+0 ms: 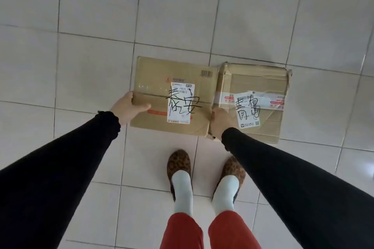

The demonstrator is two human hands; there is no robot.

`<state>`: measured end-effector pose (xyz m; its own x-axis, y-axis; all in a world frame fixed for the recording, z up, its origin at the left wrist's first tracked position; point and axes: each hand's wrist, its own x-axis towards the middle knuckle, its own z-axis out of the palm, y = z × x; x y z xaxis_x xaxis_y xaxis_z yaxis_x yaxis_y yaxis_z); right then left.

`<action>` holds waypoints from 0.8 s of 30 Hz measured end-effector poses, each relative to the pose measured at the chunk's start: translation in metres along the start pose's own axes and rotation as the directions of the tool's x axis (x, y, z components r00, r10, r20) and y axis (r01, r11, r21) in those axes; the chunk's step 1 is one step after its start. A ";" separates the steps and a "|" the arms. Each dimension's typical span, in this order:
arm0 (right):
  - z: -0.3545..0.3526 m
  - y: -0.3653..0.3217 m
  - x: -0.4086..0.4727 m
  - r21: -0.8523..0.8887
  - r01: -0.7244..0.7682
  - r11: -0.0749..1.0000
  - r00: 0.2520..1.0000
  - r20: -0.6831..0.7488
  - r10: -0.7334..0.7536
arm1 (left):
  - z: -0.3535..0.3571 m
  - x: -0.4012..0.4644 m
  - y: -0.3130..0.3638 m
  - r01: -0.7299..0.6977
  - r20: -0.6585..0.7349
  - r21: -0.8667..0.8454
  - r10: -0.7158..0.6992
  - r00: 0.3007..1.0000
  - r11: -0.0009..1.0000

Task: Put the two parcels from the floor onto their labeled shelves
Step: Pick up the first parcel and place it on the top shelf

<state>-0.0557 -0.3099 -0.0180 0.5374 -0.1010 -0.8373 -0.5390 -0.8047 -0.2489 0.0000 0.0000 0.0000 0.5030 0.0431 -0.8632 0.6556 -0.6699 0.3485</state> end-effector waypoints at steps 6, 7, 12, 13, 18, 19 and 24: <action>-0.016 -0.010 -0.020 0.043 0.021 0.999 1.000 -0.011 -0.020 | -0.002 -0.041 0.023 -0.013 -0.077 -0.113 0.004 0.997 0.994; -0.026 -0.012 -0.029 0.064 0.032 0.997 0.999 -0.035 -0.030 | -0.008 -0.055 0.032 -0.034 -0.092 -0.120 0.023 0.995 0.992; -0.126 -0.043 -0.107 0.119 0.132 0.984 0.984 -0.137 -0.116 | -0.059 -0.145 0.106 -0.140 -0.157 -0.184 0.111 0.981 0.973; -0.155 -0.052 -0.128 0.167 0.156 0.974 0.977 -0.168 -0.128 | -0.073 -0.168 0.127 -0.164 -0.161 -0.221 0.130 0.978 0.961; -0.307 -0.106 -0.240 0.213 0.308 0.927 0.915 -0.334 -0.227 | -0.158 -0.301 0.236 -0.332 -0.185 -0.311 0.286 0.940 0.891; -0.337 -0.118 -0.264 0.215 0.352 0.911 0.893 -0.369 -0.258 | -0.176 -0.330 0.259 -0.365 -0.196 -0.327 0.315 0.929 0.872; -0.473 -0.185 -0.396 0.183 0.579 0.795 0.738 -0.533 -0.414 | -0.263 -0.458 0.359 -0.534 -0.257 -0.451 0.469 0.845 0.715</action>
<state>0.1380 -0.3980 0.5899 0.9654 -0.0527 -0.2554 -0.2363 -0.5910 -0.7713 0.1526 -0.0651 0.6164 0.8773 -0.0871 -0.4721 0.4542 -0.1673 0.8750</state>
